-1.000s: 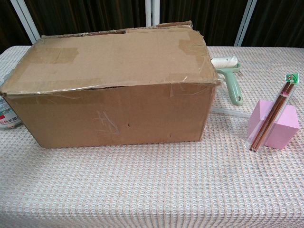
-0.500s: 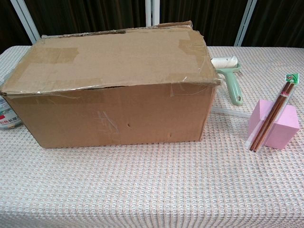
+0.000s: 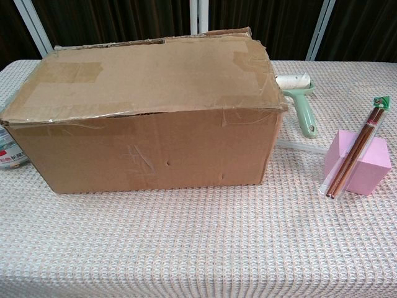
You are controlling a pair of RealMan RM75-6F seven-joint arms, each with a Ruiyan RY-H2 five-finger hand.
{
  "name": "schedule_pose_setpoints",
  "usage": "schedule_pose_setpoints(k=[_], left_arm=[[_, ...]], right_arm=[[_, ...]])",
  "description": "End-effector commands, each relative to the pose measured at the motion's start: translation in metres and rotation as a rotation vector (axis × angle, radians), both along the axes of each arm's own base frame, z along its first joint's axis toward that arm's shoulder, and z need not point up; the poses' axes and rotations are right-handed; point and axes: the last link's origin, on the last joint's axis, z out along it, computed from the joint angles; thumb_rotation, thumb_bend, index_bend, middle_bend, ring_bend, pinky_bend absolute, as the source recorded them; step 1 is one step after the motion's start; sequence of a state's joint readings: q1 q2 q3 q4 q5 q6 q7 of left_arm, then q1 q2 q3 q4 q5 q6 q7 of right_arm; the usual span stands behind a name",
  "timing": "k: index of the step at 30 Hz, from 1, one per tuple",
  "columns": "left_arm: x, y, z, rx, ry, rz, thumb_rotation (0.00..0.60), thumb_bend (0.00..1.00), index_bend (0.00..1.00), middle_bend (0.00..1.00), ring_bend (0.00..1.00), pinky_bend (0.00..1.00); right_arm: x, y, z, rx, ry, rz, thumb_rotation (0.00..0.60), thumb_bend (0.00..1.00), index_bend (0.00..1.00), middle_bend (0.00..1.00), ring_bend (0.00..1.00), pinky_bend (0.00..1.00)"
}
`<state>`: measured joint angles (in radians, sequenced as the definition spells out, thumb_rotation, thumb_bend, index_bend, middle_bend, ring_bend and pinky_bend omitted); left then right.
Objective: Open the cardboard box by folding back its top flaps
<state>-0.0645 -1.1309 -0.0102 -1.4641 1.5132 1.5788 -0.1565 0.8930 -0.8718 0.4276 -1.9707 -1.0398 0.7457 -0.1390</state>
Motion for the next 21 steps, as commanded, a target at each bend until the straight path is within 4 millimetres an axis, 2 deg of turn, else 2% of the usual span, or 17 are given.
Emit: schedule_pose_setpoints(k=[1,6,13,21], left_arm=[[-0.002,-0.002,-0.001,-0.013,0.005,0.007,0.473,0.0,0.12,0.15,0.14,0.24],[-0.004,-0.007,-0.004,-0.044,0.008,0.009,0.402,0.0,0.12,0.15,0.14,0.24],[-0.005,-0.01,-0.005,-0.045,-0.007,0.003,0.391,0.0,0.12,0.15,0.14,0.24],[-0.007,-0.012,-0.003,-0.041,-0.008,0.008,0.389,0.0,0.12,0.15,0.14,0.24]], right_arm=[[0.056,0.004,-0.035,0.146,0.055,0.057,0.6,0.61,0.0,0.08,0.0,0.0],[0.072,0.003,-0.058,0.266,0.055,-0.037,0.6,0.74,0.0,0.09,0.0,0.0],[0.082,-0.003,-0.079,0.36,0.048,-0.148,0.6,0.87,0.0,0.09,0.0,0.0],[0.086,-0.012,-0.097,0.428,0.03,-0.229,0.6,0.89,0.0,0.09,0.0,0.0]])
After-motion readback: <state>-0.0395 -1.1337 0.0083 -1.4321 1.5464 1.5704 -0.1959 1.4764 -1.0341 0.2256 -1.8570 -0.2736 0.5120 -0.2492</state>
